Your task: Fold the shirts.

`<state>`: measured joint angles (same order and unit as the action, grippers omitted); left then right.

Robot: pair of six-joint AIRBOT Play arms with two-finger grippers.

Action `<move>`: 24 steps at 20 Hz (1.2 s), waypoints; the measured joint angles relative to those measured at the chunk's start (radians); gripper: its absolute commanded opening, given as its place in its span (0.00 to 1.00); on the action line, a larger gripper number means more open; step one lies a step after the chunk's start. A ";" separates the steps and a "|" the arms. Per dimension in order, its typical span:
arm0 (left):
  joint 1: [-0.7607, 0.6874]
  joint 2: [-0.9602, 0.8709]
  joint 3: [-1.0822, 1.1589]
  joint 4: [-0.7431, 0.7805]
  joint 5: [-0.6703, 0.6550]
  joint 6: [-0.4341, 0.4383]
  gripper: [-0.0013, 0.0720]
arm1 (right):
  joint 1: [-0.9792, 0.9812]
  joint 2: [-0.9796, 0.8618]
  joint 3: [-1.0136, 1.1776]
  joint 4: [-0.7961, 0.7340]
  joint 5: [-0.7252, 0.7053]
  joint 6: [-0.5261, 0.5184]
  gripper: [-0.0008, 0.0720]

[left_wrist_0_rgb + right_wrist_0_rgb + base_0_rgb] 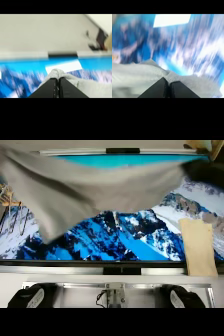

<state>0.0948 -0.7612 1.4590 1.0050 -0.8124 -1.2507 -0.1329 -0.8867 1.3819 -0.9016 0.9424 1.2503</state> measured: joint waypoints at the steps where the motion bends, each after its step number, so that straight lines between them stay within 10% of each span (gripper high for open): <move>1: 0.000 0.035 0.098 0.065 -0.032 -0.047 0.07 | -0.018 0.072 0.057 -0.049 -0.002 -0.003 0.12; 9: 0.000 0.245 0.351 0.320 -0.375 -0.316 0.07 | -0.071 0.402 0.227 -0.443 0.099 0.217 0.12; 17: -0.001 0.138 -0.083 0.426 -0.455 -0.324 0.07 | -0.071 0.114 0.117 -0.529 0.431 0.222 0.12; 24: -0.001 -0.379 -0.185 0.467 -0.204 -0.298 0.07 | 0.113 -0.401 0.010 -0.538 -0.065 0.286 0.12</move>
<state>0.0937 -1.1400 1.2743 1.4715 -1.0164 -1.5482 -0.0196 -1.2881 1.3918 -1.4395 0.8776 1.5360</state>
